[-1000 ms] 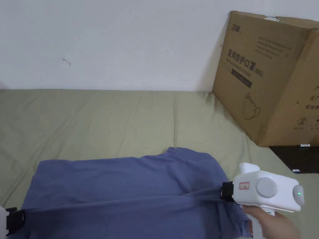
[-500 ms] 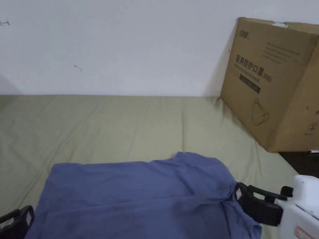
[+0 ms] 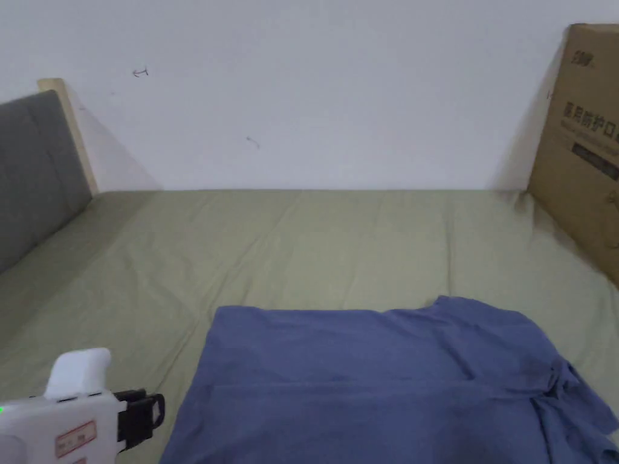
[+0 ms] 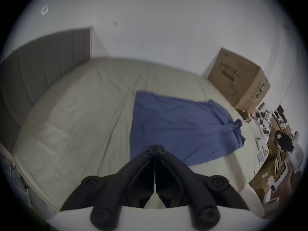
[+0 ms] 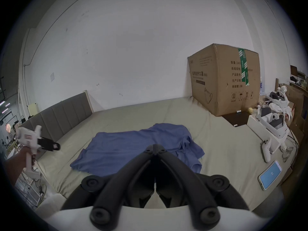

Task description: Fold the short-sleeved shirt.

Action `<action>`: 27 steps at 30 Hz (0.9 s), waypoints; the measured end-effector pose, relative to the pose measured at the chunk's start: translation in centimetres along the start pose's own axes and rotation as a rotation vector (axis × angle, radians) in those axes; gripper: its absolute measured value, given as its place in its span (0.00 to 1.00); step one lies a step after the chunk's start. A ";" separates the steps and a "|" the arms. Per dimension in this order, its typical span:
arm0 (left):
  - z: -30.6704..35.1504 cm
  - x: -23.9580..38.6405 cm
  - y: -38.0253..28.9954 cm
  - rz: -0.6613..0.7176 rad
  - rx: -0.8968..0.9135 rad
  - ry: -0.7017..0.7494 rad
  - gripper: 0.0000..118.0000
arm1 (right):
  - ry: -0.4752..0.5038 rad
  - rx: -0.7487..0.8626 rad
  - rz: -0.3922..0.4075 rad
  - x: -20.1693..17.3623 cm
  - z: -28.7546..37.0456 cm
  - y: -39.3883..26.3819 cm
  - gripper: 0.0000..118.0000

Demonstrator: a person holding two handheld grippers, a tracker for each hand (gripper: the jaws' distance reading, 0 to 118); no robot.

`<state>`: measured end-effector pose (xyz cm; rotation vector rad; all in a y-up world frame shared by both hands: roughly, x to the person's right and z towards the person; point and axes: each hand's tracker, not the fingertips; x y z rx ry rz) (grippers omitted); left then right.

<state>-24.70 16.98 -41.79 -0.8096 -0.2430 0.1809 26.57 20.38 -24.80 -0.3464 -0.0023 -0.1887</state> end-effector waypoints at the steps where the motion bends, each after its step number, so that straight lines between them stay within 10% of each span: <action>1: -1.7 -1.0 0.1 0.009 -0.053 0.026 0.03 | 0.005 -0.014 -0.005 0.0 -0.1 0.1 0.00; 3: -4.9 -2.5 -0.4 0.048 -0.140 0.073 0.39 | 0.004 -0.030 -0.015 0.2 -0.3 -0.2 0.00; 5: -7.4 -2.9 -1.5 0.033 -0.212 0.099 0.97 | 0.007 -0.051 -0.033 0.1 -0.7 -0.2 0.00; 6: -8.3 -2.9 -2.0 0.014 -0.236 0.097 1.00 | 0.013 -0.061 -0.043 0.9 -0.8 -0.9 0.00; 14: -12.8 0.3 -4.8 -0.157 -0.301 0.220 0.97 | 0.011 -0.113 -0.037 0.6 -2.0 -1.6 0.00; 16: -12.1 1.9 -4.8 -0.228 -0.263 0.208 0.77 | 0.009 -0.120 -0.040 0.6 -2.5 -1.7 0.00; 19: -10.5 3.2 -4.5 -0.232 -0.226 0.160 0.12 | 0.009 -0.124 -0.055 0.7 -2.8 -1.7 0.00; 25: -8.5 2.3 -2.3 -0.191 -0.187 0.118 0.03 | 0.010 -0.103 -0.140 4.2 -5.4 1.3 0.00; 27: -7.4 2.7 -1.4 -0.200 -0.128 0.115 0.03 | -0.033 -0.185 -0.171 6.9 -7.7 2.5 0.18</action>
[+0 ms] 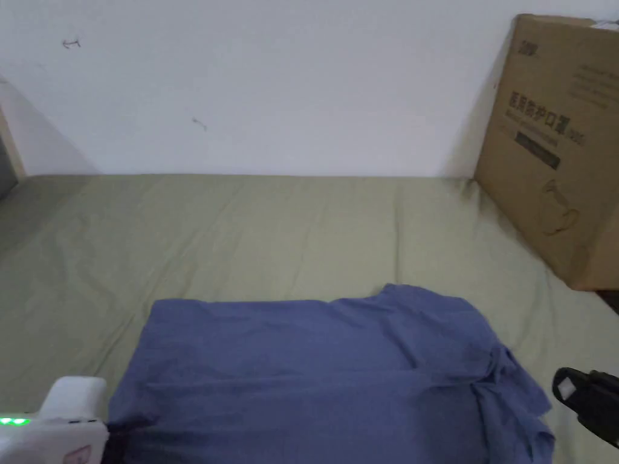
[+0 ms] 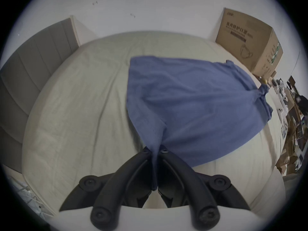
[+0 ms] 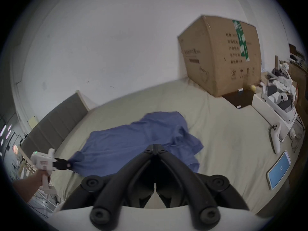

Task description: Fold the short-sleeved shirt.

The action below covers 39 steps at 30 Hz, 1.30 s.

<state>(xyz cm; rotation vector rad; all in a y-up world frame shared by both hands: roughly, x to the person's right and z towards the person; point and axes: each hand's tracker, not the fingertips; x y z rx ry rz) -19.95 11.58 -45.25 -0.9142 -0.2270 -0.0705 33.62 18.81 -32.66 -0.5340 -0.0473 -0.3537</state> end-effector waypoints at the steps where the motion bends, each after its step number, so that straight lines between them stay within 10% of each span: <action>1: 0.6 0.2 0.4 -0.008 0.010 -0.004 0.03 | 0.013 -0.068 -0.017 1.4 -1.7 1.0 0.18; 5: 1.7 0.6 1.4 -0.024 0.027 -0.007 0.03 | -0.113 -0.203 -0.093 5.9 -7.1 1.8 0.99; 12: 1.8 0.9 1.5 -0.019 0.005 -0.006 0.03 | -0.171 -0.567 -0.135 9.6 -15.0 -0.8 0.98; 15: 1.1 0.6 1.0 -0.010 -0.022 0.002 0.03 | -0.189 -0.533 -0.072 8.8 -15.7 -1.8 0.79; 17: 0.7 0.7 0.6 -0.008 -0.047 0.005 0.03 | -0.230 -0.495 0.003 7.8 -15.6 -1.6 0.15; 18: 0.5 0.5 0.5 -0.008 -0.058 0.005 0.03 | -0.233 -0.490 0.031 7.6 -15.6 -1.5 0.04; 25: 0.9 -0.3 0.4 0.036 -0.080 -0.003 0.03 | -0.210 -0.541 0.219 6.3 -12.2 -0.8 0.03; 39: 9.1 -1.2 -5.2 0.066 -0.174 -0.077 0.03 | -0.138 -0.596 0.062 7.4 3.9 -4.1 0.03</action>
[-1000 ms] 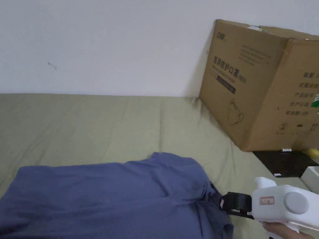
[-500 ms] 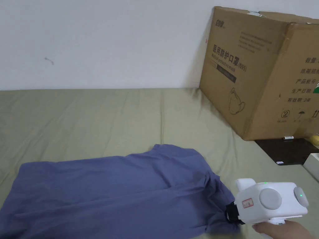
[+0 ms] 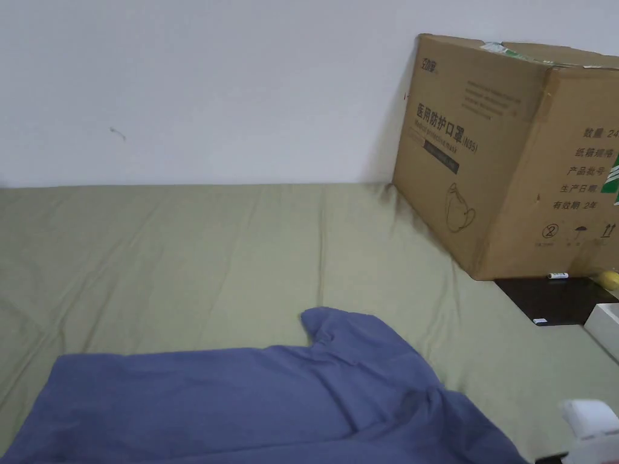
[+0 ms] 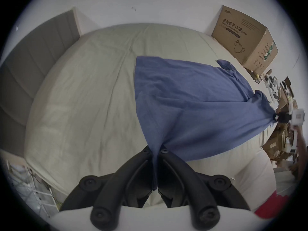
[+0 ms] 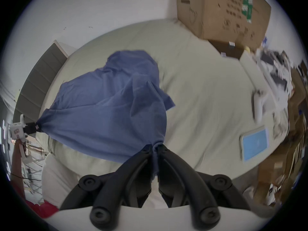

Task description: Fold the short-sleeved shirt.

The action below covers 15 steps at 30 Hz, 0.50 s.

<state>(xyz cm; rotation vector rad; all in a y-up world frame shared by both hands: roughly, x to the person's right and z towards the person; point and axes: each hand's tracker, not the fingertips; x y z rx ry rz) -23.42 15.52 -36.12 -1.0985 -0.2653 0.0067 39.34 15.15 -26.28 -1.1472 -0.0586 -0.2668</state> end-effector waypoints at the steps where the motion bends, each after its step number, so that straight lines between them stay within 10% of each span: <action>1: -0.4 -0.3 -0.8 0.010 -0.019 -0.019 0.03 | -0.005 -0.029 -0.006 0.2 -0.8 -0.9 0.04; 5: -2.4 -1.0 -3.2 0.022 0.000 -0.019 0.12 | -0.039 -0.030 -0.057 0.7 -4.4 -2.7 0.13; 8: -2.1 -0.8 -3.5 0.030 0.074 0.059 0.90 | -0.036 0.082 -0.055 -0.5 -4.2 -3.0 0.86; 9: -1.3 -0.6 -3.5 0.046 0.111 0.045 1.00 | 0.002 0.135 -0.050 -1.4 -3.3 -2.9 0.97; 15: 3.8 2.7 -1.0 0.014 0.399 -0.012 0.97 | 0.087 0.393 0.078 -8.8 2.5 -1.1 0.98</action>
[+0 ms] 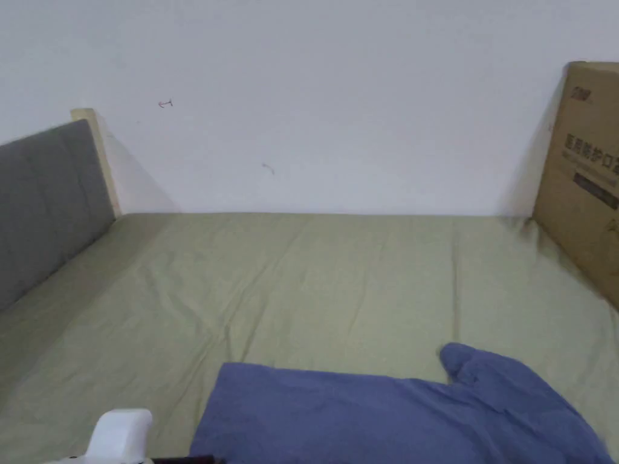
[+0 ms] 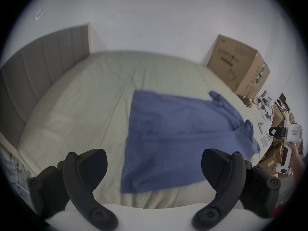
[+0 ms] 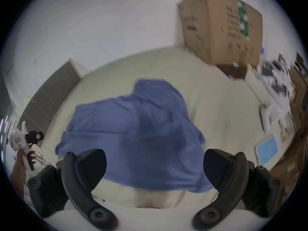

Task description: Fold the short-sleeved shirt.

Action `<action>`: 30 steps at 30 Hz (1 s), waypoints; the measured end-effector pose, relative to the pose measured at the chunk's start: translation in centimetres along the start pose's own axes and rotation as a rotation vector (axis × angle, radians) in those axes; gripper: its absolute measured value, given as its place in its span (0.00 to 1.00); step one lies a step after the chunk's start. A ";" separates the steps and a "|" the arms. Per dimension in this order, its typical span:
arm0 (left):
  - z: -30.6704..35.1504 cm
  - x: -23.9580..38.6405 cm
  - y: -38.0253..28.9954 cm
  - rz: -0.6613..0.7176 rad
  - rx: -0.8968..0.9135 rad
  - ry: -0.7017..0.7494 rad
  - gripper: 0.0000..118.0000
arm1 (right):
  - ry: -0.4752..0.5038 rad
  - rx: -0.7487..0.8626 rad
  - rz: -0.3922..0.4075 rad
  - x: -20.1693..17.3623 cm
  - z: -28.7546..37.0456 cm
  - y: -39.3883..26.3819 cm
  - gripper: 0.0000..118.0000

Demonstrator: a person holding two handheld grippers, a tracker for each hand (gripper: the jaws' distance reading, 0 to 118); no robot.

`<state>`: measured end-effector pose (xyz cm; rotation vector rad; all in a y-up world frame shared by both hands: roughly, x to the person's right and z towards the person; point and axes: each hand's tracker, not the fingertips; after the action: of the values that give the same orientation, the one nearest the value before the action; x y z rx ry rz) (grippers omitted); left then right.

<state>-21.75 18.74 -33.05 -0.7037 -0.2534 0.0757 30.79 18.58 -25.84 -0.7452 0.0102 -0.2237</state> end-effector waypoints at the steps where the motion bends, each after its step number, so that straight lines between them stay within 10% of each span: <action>1: 0.5 0.9 0.4 -0.020 0.041 0.001 0.98 | 0.019 0.058 0.024 -1.4 0.5 0.4 0.97; 4: 2.0 3.9 0.9 -0.074 0.203 -0.047 0.75 | 0.068 0.293 0.080 -4.9 2.0 0.5 0.89; 6: 2.8 5.4 0.4 -0.099 0.337 -0.070 0.06 | 0.101 0.376 0.086 -6.7 2.4 0.6 0.24; 9: 2.1 5.9 1.3 -0.148 0.328 -0.067 0.01 | 0.024 0.406 0.091 -8.2 2.0 1.6 0.02; 15: -5.1 0.9 8.9 -0.143 0.170 -0.059 0.00 | 0.038 0.376 0.162 -7.3 0.0 4.0 0.02; 20: -18.2 -5.1 14.1 -0.034 -0.220 -0.107 0.03 | 0.010 0.322 0.169 -5.8 -2.8 5.0 0.02; 21: -20.4 -6.3 14.4 -0.002 -0.263 -0.123 0.14 | 0.002 0.308 0.164 -5.6 -3.4 5.1 0.02; 23: -24.3 -7.8 14.3 0.007 -0.273 -0.050 0.80 | -0.008 0.282 0.144 -5.0 -4.6 5.2 0.02; 24: -25.8 -8.2 13.9 -0.008 -0.293 -0.020 0.96 | -0.005 0.266 0.130 -4.8 -5.2 5.3 0.02; 30: -32.4 -8.5 12.4 -0.057 -0.305 -0.034 0.99 | -0.015 0.187 0.091 -3.7 -8.2 4.8 0.02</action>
<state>-21.45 6.48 -66.55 -0.9985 -0.3207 -0.0058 27.36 17.28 -35.35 -0.5588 0.0091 -0.1306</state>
